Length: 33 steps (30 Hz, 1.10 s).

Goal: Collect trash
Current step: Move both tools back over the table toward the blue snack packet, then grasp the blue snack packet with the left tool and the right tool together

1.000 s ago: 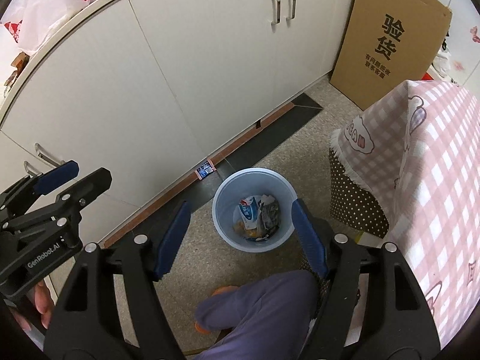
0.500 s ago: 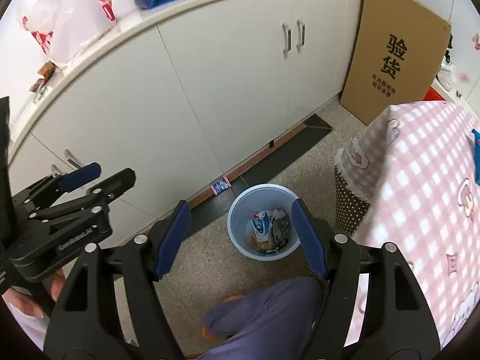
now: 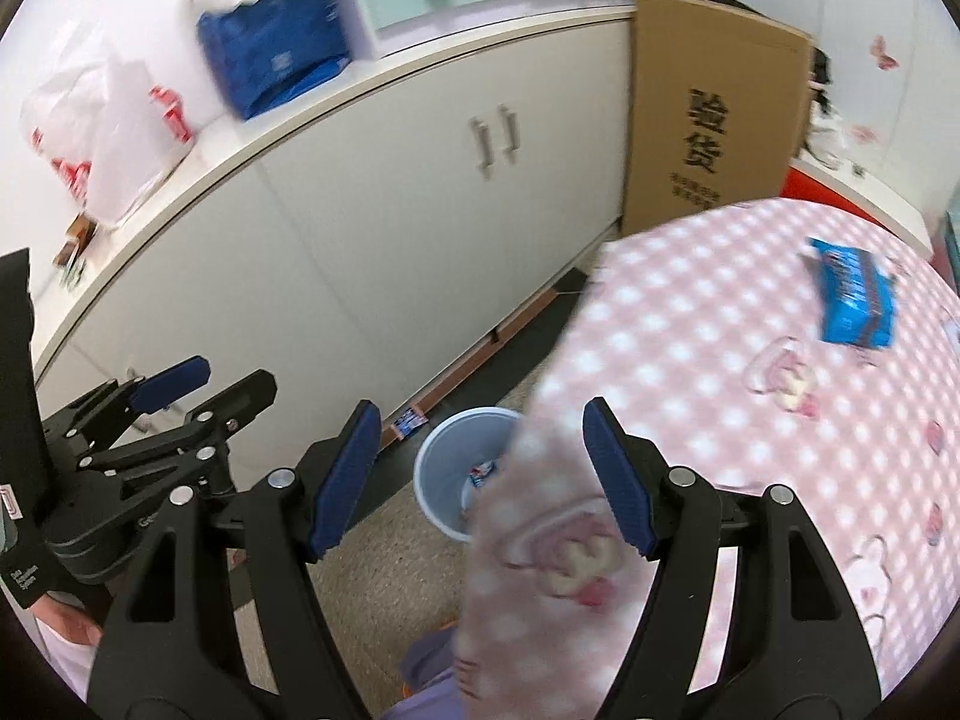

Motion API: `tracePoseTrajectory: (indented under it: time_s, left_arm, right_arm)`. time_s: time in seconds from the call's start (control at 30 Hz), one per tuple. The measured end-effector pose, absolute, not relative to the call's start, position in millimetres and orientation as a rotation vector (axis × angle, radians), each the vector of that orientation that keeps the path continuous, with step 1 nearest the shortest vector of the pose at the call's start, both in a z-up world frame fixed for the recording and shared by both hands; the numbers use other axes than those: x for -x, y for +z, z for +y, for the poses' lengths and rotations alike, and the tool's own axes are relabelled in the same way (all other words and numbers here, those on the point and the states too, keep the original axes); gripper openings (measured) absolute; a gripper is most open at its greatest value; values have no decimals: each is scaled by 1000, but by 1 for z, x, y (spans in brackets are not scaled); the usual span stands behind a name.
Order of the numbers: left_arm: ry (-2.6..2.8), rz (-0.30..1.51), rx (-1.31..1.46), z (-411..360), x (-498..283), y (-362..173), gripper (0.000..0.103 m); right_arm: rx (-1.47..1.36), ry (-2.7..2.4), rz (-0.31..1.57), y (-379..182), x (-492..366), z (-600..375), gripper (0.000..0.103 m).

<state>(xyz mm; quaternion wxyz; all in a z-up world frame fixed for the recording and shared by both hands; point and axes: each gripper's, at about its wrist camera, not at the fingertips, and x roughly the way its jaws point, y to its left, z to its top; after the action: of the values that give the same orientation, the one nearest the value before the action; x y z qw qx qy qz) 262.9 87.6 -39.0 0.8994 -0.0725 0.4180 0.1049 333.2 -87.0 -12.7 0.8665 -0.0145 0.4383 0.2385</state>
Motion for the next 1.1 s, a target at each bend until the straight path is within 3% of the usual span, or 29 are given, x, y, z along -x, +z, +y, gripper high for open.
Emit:
tracePoseTrajectory:
  time_s: [0.63,1.1]
  left_arm:
    - [-76,889,97,-52,-335,-33,65]
    - [-224,1013,160,-117,-421,-55,65]
  right_arm:
    - [-200,159,935,-19,-364,-279,69]
    - [-358,32,975,-29,-422,-369,69]
